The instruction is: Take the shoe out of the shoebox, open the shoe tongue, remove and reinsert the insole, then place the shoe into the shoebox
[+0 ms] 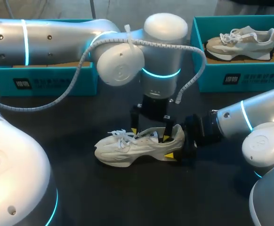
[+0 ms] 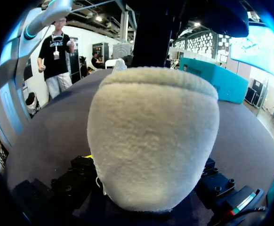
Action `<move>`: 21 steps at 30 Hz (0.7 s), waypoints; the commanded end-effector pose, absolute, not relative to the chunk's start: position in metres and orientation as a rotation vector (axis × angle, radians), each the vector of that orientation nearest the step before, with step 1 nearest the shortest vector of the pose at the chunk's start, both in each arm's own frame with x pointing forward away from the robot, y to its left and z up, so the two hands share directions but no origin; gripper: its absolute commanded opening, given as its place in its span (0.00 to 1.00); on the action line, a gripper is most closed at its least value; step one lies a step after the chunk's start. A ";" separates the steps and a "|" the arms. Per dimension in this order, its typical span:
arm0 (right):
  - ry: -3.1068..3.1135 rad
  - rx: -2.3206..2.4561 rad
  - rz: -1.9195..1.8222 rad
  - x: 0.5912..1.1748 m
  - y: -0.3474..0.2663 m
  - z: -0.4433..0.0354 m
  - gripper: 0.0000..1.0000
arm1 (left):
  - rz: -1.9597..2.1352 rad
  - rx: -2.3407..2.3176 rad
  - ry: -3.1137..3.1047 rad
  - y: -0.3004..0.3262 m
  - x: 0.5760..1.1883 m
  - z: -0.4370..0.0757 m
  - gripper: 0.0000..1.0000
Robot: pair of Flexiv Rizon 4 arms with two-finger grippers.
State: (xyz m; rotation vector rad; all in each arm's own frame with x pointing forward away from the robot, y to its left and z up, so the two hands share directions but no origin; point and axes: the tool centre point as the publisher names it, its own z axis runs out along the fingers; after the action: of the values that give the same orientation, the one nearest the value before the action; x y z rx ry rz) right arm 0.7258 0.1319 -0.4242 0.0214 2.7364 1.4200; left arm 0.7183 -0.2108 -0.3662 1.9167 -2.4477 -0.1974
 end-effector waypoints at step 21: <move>2.738 0.024 1.415 0.727 0.136 -0.426 0.00 | -0.276 2.114 -2.389 -0.167 0.716 -0.351 1.00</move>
State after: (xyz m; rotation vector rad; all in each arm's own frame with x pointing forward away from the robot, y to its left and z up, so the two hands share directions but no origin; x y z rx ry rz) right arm 0.7258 0.1320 -0.4241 0.0213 2.7364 1.4200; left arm 0.7192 -0.1780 -0.3602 2.1121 -2.3906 -0.3095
